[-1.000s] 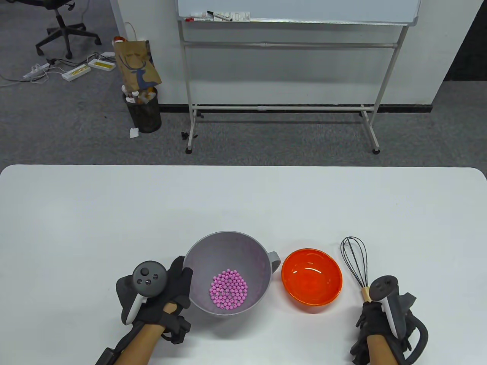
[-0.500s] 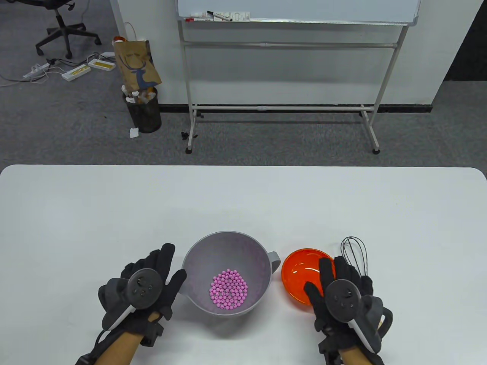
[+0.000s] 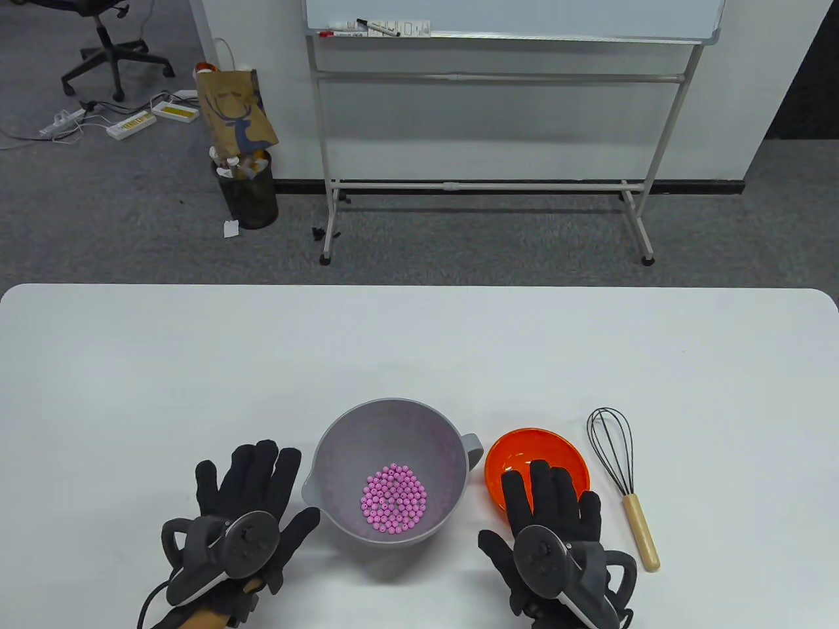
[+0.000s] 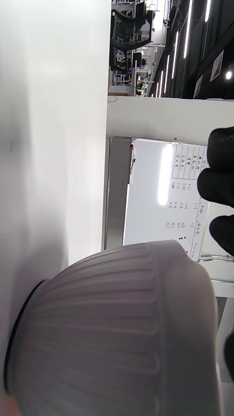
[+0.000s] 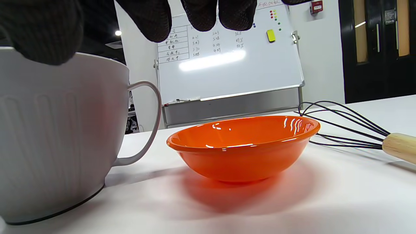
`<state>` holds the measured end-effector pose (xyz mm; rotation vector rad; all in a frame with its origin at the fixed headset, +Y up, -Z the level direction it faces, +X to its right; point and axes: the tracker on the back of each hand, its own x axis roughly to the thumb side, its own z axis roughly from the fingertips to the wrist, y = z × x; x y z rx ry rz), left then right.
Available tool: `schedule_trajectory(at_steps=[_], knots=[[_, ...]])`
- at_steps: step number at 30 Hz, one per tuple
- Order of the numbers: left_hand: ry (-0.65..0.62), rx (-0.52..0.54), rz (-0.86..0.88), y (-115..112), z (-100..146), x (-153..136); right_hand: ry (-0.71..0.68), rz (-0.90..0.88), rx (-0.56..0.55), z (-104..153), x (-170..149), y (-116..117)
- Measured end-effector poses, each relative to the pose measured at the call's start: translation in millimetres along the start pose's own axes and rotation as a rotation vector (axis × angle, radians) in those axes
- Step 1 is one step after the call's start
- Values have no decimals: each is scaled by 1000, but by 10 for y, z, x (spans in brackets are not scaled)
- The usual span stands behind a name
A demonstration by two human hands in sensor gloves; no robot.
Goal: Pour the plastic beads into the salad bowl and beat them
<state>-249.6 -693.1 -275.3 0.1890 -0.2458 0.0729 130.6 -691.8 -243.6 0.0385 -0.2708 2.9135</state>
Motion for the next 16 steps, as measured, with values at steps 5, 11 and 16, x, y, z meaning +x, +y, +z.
schedule_trajectory(at_steps=[5,11,16], knots=[[1,-10,27,-10,-6,-3,15,10,12,-3,-3,25],[10,-14,47,-15,-20,-7,40,2,22,-33,-44,36],[13,-21,42,-29,-41,17,47,0,15,-28,-57,20]])
